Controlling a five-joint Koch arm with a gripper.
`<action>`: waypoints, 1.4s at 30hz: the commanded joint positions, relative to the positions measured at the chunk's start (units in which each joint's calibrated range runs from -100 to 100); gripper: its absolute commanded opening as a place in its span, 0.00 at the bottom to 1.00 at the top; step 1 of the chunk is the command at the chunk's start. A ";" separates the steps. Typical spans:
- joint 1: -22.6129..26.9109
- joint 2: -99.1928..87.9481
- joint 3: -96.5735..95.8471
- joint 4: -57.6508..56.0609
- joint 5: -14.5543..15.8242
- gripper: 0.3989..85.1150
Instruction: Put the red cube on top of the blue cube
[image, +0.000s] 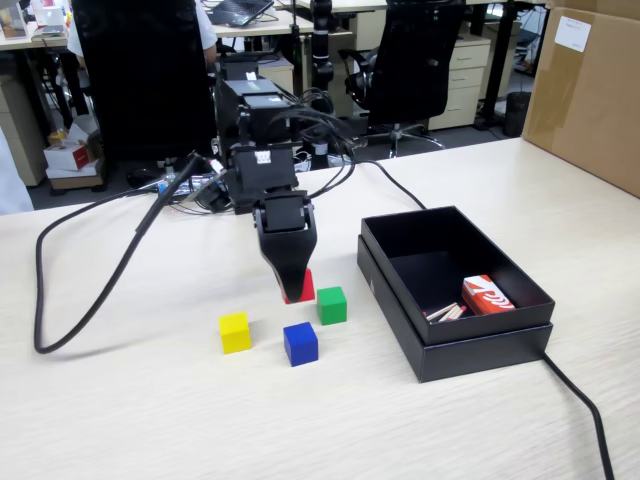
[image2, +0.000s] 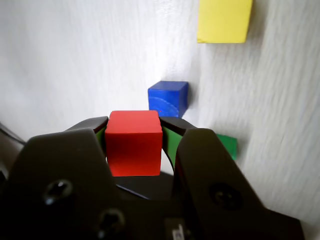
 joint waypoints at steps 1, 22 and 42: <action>0.10 0.62 5.70 -0.15 0.15 0.01; 0.39 8.19 7.78 -2.31 0.88 0.01; 0.20 9.91 8.69 -2.31 0.88 0.32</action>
